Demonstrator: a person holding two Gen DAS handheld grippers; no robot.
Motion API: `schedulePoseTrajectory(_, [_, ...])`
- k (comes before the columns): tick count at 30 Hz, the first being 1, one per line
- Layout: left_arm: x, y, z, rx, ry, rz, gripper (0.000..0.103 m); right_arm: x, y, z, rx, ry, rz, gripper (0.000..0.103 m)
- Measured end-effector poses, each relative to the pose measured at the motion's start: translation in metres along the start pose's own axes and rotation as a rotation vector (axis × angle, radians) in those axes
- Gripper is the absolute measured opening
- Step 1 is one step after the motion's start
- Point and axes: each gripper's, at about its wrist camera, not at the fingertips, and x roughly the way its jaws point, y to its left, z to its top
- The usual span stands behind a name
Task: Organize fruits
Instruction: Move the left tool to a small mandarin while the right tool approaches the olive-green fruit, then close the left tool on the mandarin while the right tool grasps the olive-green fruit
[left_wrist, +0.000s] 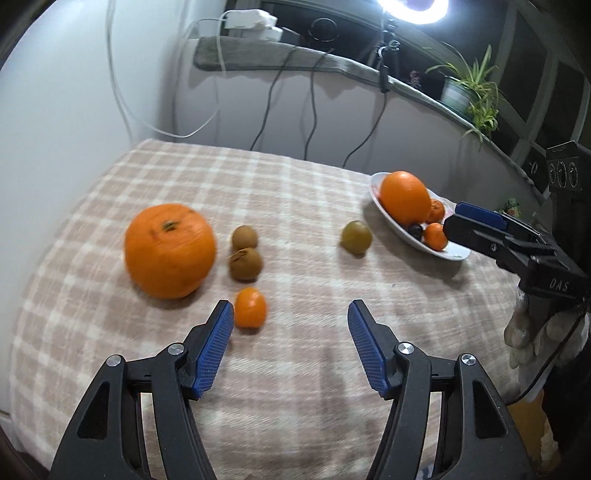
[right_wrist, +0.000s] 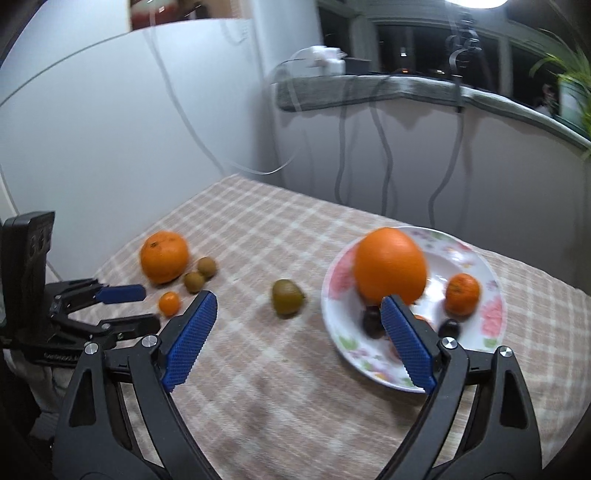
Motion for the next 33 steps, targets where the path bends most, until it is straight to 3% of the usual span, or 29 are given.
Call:
schedulePoseTrajectory(3, [0.001, 0.007, -0.003, -0.016, 0.005, 0.0, 0.061, 0.012, 0.01, 0.0, -0.036, 0.033, 0.022, 0.076])
schedulePoseTrajectory(11, [0.009, 0.018, -0.007, -0.04, 0.024, -0.01, 0.045, 0.048, 0.02, 0.004, -0.086, 0.145, 0.055, 0.052])
schedulePoseTrajectory(31, [0.028, 0.022, -0.002, -0.023, 0.046, 0.011, 0.038, 0.097, 0.036, 0.014, -0.257, 0.255, -0.044, 0.046])
schedulePoseTrajectory(33, [0.03, 0.022, -0.002, -0.021, 0.049, 0.016, 0.037, 0.1, 0.037, 0.013, -0.269, 0.268, -0.054, 0.042])
